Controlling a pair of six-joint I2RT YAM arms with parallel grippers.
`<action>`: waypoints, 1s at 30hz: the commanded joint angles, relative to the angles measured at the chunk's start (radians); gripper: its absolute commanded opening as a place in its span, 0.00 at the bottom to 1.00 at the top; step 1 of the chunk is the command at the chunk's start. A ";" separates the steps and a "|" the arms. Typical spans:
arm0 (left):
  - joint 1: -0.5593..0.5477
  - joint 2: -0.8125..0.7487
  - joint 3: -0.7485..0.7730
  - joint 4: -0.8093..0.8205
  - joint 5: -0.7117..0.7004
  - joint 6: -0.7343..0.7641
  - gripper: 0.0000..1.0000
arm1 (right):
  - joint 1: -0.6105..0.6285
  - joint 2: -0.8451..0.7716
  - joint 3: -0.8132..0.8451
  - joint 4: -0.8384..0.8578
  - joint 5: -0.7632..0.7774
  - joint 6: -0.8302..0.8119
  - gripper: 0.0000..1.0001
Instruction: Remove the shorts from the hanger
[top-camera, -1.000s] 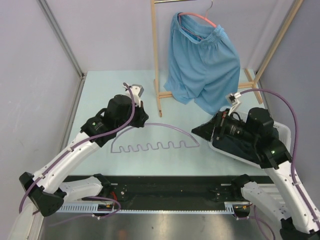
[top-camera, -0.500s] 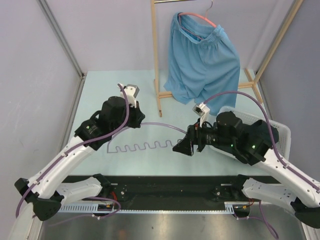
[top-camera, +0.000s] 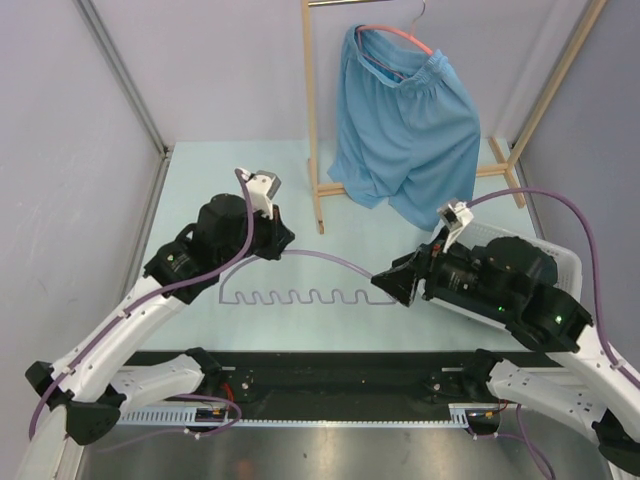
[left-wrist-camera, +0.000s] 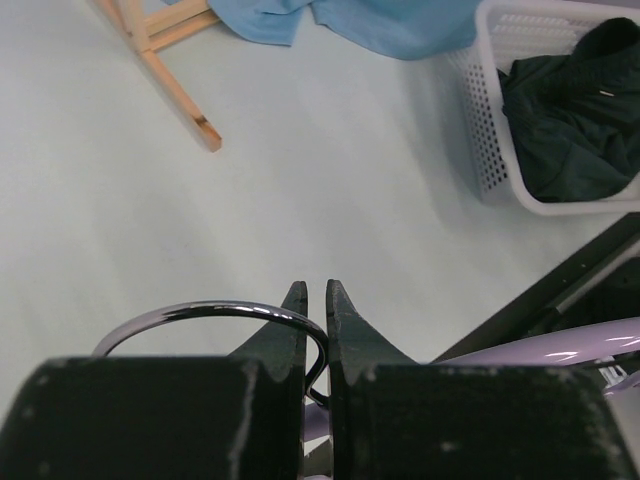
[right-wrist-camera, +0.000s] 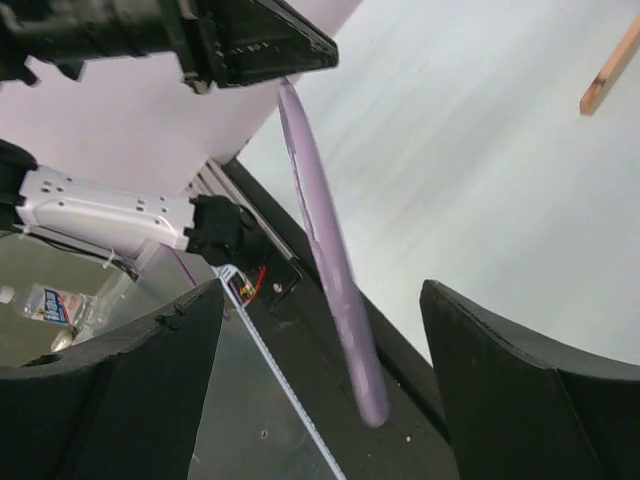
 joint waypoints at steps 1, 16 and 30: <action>0.002 -0.032 0.025 0.070 0.101 -0.003 0.01 | -0.003 0.059 0.017 -0.006 -0.066 -0.016 0.83; 0.002 -0.005 0.075 0.124 0.147 -0.068 0.00 | 0.030 0.112 0.009 -0.030 -0.146 0.008 0.44; 0.004 -0.244 -0.035 0.165 -0.189 -0.119 0.87 | 0.033 0.039 -0.017 0.006 0.105 0.019 0.00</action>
